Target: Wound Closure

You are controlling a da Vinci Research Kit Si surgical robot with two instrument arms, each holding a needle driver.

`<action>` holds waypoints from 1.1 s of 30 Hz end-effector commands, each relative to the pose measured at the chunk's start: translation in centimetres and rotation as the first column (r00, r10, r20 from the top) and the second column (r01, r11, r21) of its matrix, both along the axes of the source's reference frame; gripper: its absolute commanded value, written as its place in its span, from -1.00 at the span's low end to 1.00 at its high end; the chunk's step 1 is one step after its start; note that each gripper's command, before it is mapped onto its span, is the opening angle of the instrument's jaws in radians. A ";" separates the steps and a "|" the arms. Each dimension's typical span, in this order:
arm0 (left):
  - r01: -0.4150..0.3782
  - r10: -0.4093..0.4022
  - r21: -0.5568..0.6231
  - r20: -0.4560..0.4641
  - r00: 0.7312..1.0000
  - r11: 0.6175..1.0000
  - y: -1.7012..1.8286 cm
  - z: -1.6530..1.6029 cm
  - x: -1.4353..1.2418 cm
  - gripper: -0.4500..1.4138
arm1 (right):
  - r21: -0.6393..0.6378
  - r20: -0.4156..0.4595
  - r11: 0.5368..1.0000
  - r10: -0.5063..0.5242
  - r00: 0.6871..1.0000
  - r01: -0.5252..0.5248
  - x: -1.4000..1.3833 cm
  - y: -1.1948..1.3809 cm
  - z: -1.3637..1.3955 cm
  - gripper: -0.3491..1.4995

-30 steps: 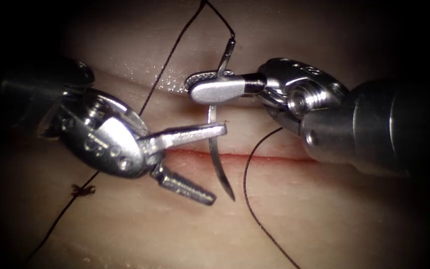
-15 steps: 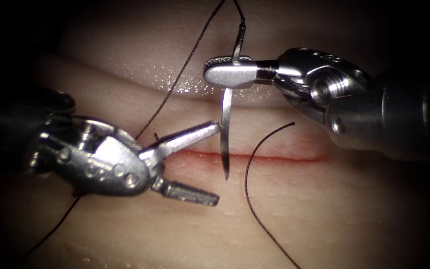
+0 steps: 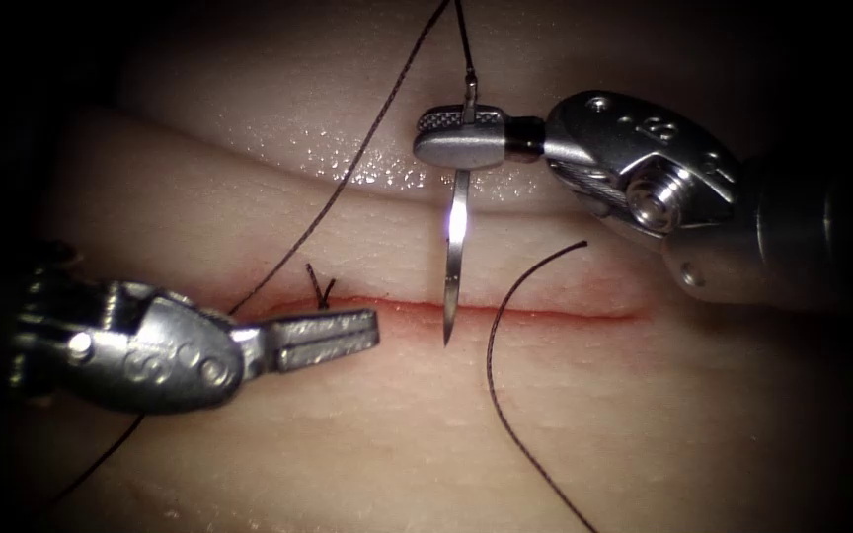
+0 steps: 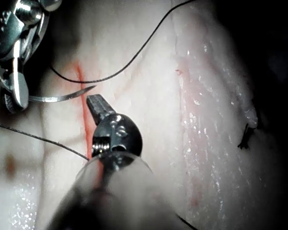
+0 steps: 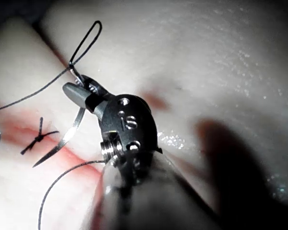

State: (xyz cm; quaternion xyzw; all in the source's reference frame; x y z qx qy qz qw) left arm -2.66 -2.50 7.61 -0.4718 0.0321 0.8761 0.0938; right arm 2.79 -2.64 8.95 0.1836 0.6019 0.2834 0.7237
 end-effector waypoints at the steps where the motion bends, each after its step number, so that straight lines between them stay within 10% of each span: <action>1: 0.006 -0.005 0.020 -0.008 1.000 1.000 -0.06 0.08 -0.07 -0.83 | -0.041 -0.006 0.999 -0.016 1.000 0.016 0.07 -0.06 0.14 -1.00; 14: 0.005 0.012 0.099 -0.171 0.985 0.995 -0.24 0.62 -0.33 -0.78 | -0.386 -0.055 0.921 -0.084 0.995 0.057 0.22 -0.19 0.60 -1.00; 33: 0.043 0.005 0.172 -0.268 0.963 0.984 -0.24 1.07 -0.33 -0.89 | -0.541 -0.099 0.838 -0.142 0.985 0.067 0.33 -0.14 0.84 -1.00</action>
